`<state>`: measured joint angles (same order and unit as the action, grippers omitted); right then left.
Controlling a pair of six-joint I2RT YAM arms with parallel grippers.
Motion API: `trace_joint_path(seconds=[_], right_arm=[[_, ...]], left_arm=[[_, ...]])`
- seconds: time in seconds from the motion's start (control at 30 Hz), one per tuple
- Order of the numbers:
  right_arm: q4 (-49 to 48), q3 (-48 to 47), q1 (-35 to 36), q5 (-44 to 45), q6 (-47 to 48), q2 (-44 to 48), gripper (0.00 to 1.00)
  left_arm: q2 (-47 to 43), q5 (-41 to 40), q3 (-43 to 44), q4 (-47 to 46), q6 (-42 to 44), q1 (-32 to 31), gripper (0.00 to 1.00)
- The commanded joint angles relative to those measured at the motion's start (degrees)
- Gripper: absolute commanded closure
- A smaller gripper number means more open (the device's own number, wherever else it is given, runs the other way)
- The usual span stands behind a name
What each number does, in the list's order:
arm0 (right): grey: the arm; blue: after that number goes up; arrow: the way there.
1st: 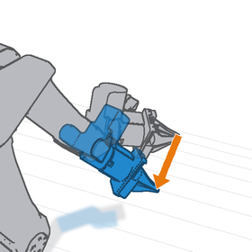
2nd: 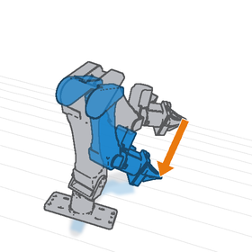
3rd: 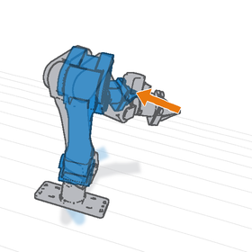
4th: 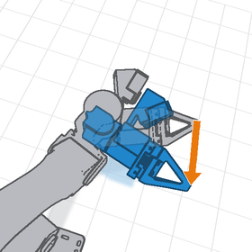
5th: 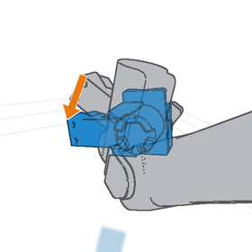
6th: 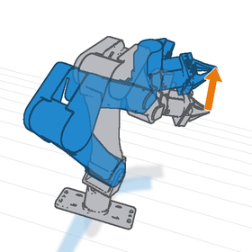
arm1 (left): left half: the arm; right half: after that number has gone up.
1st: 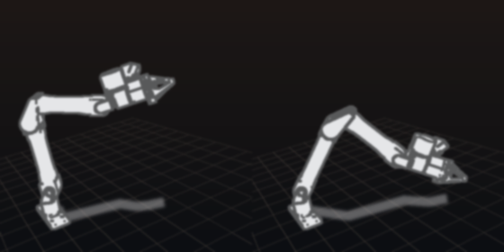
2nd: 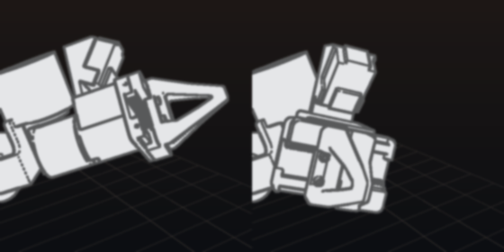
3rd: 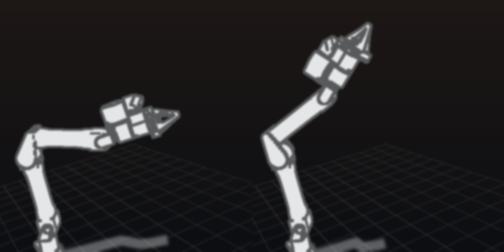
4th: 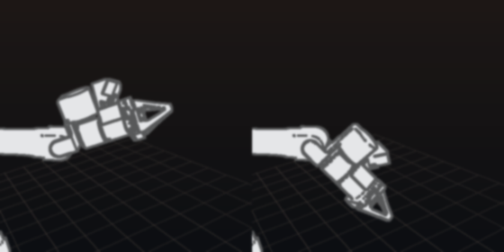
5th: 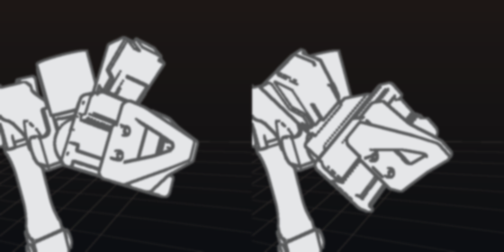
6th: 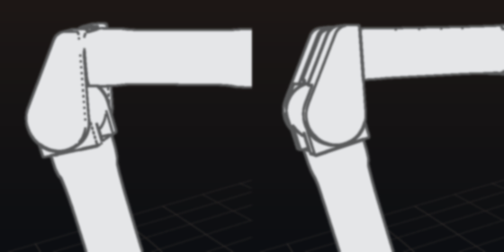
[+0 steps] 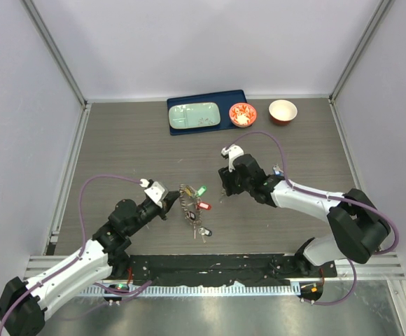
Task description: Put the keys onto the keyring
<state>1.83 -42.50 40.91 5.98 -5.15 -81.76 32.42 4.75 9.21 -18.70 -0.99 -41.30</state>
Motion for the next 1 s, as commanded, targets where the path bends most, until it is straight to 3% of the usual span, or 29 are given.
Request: trace_joint_path(seconds=[0.0,0.13,0.17,0.3,0.6,0.73,0.93,0.97], right_arm=[[-3.8,0.3,-1.9,7.7,-5.9,1.8,0.39],[-3.8,0.5,-4.0,9.1,-11.9,2.2,0.37],[-3.7,0.6,-4.9,10.0,-13.8,2.5,0.22],[-3.6,2.4,-9.6,11.1,-18.3,3.9,0.11],[-3.9,3.0,-24.0,12.7,-20.3,4.5,0.15],[-4.4,2.2,-29.8,7.4,-20.1,3.3,0.19],[-6.8,1.7,-32.5,1.0,-17.0,2.1,0.24],[-7.4,1.8,-32.5,-4.1,-16.2,2.3,0.25]], left_arm=[[-0.6,-2.3,-0.2,-0.9,0.5,-0.2,1.00],[-0.3,-1.7,-0.2,-1.3,0.3,-0.3,1.00],[-0.3,-1.5,-0.2,-1.4,0.0,-0.2,1.00],[-0.3,-0.7,-0.1,-1.7,-0.5,-0.3,1.00],[-1.0,-0.4,-0.1,-1.9,-0.3,-1.3,1.00],[-1.4,-0.3,-0.2,-1.7,-0.1,-1.5,1.00],[-0.7,1.9,-0.9,-3.4,0.7,-1.6,1.00],[-0.3,2.1,-1.0,-4.2,0.7,-1.5,1.00]])
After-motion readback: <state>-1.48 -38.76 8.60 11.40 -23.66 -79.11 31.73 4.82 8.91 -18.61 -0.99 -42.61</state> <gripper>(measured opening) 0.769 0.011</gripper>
